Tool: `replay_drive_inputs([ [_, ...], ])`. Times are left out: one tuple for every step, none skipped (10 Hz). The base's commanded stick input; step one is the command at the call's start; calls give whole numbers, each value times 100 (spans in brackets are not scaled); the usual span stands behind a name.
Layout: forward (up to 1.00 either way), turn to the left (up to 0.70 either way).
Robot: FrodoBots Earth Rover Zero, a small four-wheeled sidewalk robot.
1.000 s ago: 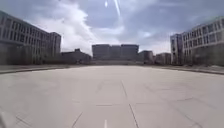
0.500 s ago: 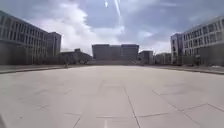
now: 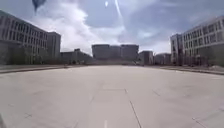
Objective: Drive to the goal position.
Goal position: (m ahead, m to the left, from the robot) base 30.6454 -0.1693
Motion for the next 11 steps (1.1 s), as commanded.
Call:
replay_drive_inputs([
  [70,0],
  [70,0],
  [70,0],
  [70,0],
  [70,0],
  [70,0],
  [70,0],
  [70,3],
  [70,13],
  [70,14],
  [70,13],
])
